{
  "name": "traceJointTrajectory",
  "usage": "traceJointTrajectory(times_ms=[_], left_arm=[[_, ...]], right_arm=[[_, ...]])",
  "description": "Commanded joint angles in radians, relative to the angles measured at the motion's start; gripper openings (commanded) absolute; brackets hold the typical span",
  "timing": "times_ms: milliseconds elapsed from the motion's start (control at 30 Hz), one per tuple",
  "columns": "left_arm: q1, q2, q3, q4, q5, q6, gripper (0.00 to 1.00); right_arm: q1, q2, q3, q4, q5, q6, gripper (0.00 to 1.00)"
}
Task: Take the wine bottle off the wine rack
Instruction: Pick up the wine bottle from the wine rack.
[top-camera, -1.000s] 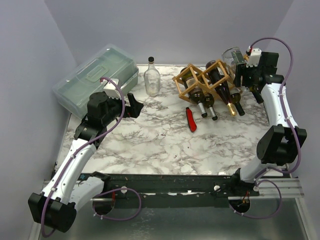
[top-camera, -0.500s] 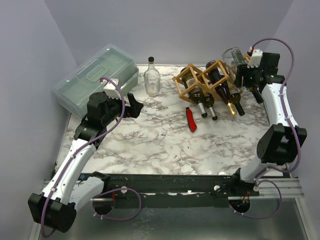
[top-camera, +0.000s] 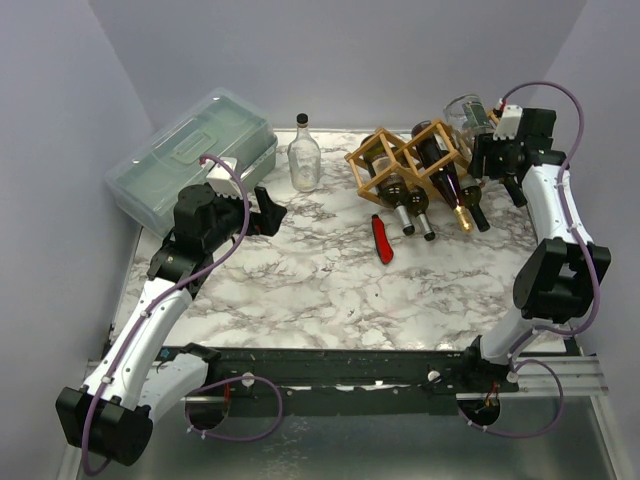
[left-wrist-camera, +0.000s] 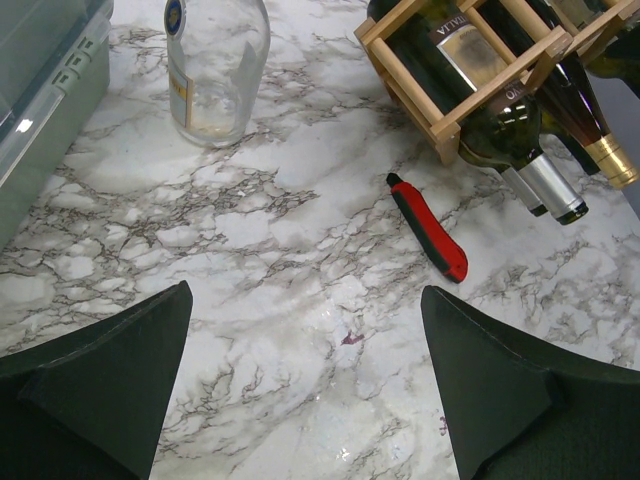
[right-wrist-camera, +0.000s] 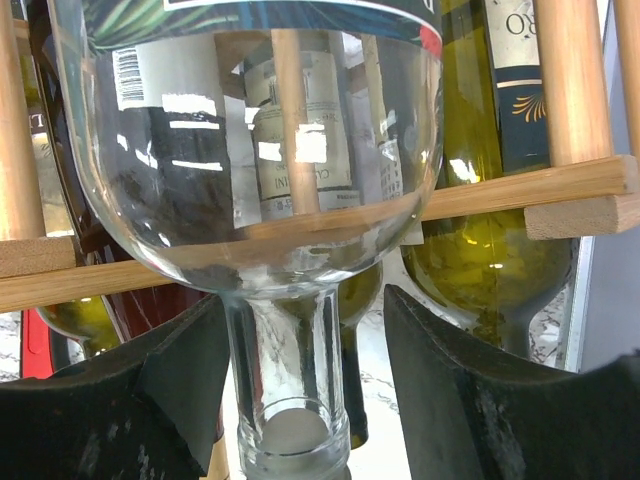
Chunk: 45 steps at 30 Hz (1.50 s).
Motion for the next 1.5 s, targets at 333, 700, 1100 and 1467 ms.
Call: traceJointTrajectory(times_ms=[333,700,1100,1467], left_arm=[[-0.004,-0.017,-0.01,-0.009,0.003,0.011,0.99],[-0.004,-0.017,-0.01,-0.009,0.002,0.011,0.99],[-0.005,-0.018,-0.011,-0.009,0.003,0.011,0.99],[-0.005,-0.018,-0.011,-0.009,0.003,0.012,0.99]], right_arm=[[-0.007,0.041,0.039,-0.009,-0.044,0.014,0.62],[-0.007,0.055,0.053,-0.023,-0.061,0.02,0.58],[-0.006,0.042,0.061,-0.028,-0.037,0.019,0.25],[-0.007,-0.039,0.059,0.014,-0.024,0.056,0.0]])
